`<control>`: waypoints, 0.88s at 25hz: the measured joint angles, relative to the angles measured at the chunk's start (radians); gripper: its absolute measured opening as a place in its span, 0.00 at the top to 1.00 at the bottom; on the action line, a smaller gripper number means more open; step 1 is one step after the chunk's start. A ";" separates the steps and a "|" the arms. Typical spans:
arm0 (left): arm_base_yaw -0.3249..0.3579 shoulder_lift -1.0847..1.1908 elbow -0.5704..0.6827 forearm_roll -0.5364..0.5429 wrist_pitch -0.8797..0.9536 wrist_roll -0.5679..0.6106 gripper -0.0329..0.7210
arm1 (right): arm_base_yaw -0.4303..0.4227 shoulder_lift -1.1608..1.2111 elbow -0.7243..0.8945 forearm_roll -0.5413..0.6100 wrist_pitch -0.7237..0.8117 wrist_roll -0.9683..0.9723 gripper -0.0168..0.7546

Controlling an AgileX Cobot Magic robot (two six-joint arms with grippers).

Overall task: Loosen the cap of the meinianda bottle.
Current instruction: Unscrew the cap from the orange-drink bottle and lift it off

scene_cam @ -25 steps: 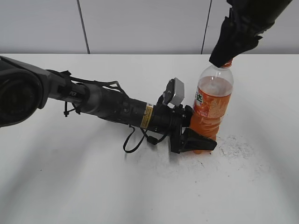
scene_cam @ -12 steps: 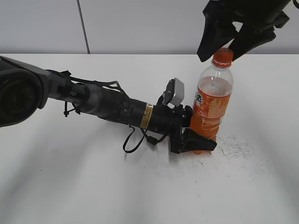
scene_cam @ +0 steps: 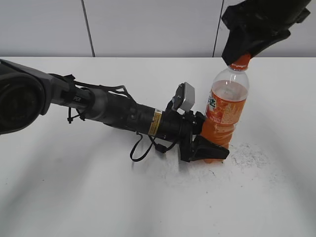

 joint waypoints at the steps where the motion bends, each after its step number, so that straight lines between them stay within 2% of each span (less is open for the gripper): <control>1: 0.000 0.000 0.000 0.001 0.000 0.000 0.23 | 0.000 0.000 0.000 0.001 0.000 -0.029 0.62; 2: 0.000 0.000 0.000 0.002 0.000 0.000 0.23 | 0.000 0.000 0.000 0.007 0.000 -0.198 0.62; 5: 0.000 0.000 0.000 0.003 0.000 0.002 0.23 | 0.000 0.000 0.000 0.024 0.001 -0.499 0.62; 7: 0.000 0.000 0.000 0.005 -0.001 0.003 0.23 | 0.000 0.000 0.000 0.032 0.004 -0.623 0.62; 10: 0.000 0.000 0.000 0.006 -0.001 0.007 0.23 | 0.000 0.000 0.000 0.043 0.006 -0.661 0.60; 11: 0.000 0.000 0.000 0.006 -0.001 0.007 0.23 | 0.000 0.000 0.000 0.044 0.006 -0.648 0.58; 12: 0.000 0.000 0.000 0.006 -0.002 0.007 0.23 | 0.000 0.000 0.000 0.049 0.006 -0.559 0.48; 13: 0.000 0.000 0.000 0.007 -0.003 0.007 0.23 | 0.000 0.000 0.000 0.051 0.006 -0.514 0.42; 14: 0.000 0.000 0.000 0.007 -0.003 0.007 0.23 | 0.000 0.000 0.000 0.051 0.006 -0.370 0.32; 16: 0.000 0.000 0.000 0.008 -0.004 0.007 0.23 | 0.000 0.000 0.001 0.051 0.006 -0.154 0.26; 19: 0.000 0.000 0.000 0.009 -0.005 0.007 0.23 | 0.000 0.000 0.001 0.041 0.006 0.109 0.29; 21: 0.000 0.000 0.000 0.009 -0.005 0.007 0.23 | 0.000 0.000 0.001 0.033 0.006 0.165 0.36; 22: 0.000 0.000 0.000 0.009 -0.005 0.007 0.23 | 0.000 0.000 0.001 0.030 0.006 0.178 0.43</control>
